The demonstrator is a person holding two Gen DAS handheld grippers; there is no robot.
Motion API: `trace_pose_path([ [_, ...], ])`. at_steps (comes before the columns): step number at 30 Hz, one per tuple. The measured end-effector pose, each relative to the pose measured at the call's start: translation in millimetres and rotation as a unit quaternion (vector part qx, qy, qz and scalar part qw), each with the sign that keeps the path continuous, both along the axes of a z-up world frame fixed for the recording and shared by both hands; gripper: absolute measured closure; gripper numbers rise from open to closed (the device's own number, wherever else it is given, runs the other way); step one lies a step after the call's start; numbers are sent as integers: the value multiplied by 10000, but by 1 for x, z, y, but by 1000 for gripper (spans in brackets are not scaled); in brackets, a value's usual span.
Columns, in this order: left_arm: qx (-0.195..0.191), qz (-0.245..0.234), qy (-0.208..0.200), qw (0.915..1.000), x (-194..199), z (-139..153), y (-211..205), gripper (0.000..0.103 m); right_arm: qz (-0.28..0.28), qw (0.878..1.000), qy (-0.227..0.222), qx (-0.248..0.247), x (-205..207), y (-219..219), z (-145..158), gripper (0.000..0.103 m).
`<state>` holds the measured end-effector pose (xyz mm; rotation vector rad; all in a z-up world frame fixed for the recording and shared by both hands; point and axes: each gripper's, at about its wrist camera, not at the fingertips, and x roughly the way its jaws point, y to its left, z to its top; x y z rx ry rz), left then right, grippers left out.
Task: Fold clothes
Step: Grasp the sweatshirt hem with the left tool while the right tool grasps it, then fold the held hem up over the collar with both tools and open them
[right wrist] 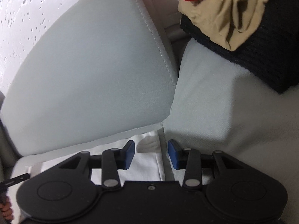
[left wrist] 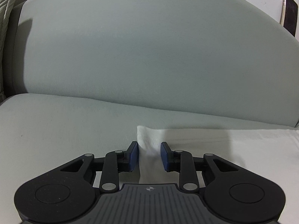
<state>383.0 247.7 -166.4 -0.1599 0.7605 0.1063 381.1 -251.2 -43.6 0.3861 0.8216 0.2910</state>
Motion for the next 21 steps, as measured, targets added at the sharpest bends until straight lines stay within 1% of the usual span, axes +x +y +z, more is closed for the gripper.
trace_pose_path([
  [1, -9, -1, 5, 10000, 4, 0, -1, 75, 5, 10000, 37, 64, 0, -3, -1, 69],
  [4, -61, 12, 15, 10000, 1, 2, -5, 76, -29, 9996, 112, 271, 1, -9, -3, 73],
  [6, -24, 17, 15, 10000, 2, 2, -7, 75, -18, 9993, 117, 353, 3, -9, -5, 73],
  [8, 27, 53, 22, 10000, 5, 3, -10, 75, 5, 9994, 93, 329, 4, -6, -6, 73],
  [9, 21, 85, 19, 10000, 7, 5, -11, 83, 3, 9996, 78, 289, 5, -3, -6, 73],
  [10, 15, 120, 16, 9999, 9, 8, -12, 99, -1, 9998, 67, 201, 5, 1, -6, 77],
  [11, 26, 173, 8, 9998, 10, 11, -15, 100, -27, 10000, 51, 54, 4, 6, -5, 91],
  [12, 124, 207, -21, 9997, 7, 15, -19, 100, -91, 9998, 23, -169, 2, 11, -3, 95],
  [13, 224, 238, -53, 9995, 4, 19, -24, 100, -151, 9996, -16, -248, -2, 13, 0, 98],
  [16, 591, 207, -272, 9977, -13, 38, -36, 100, -426, 9984, -325, -200, -24, 13, 19, 98],
  [19, 638, 190, -545, 9963, -42, 64, -41, 100, -631, 9969, -480, -6, -53, 7, 45, 98],
  [21, 652, 191, -708, 9952, -64, 83, -45, 100, -678, 9969, -377, 143, -76, -4, 58, 98],
])
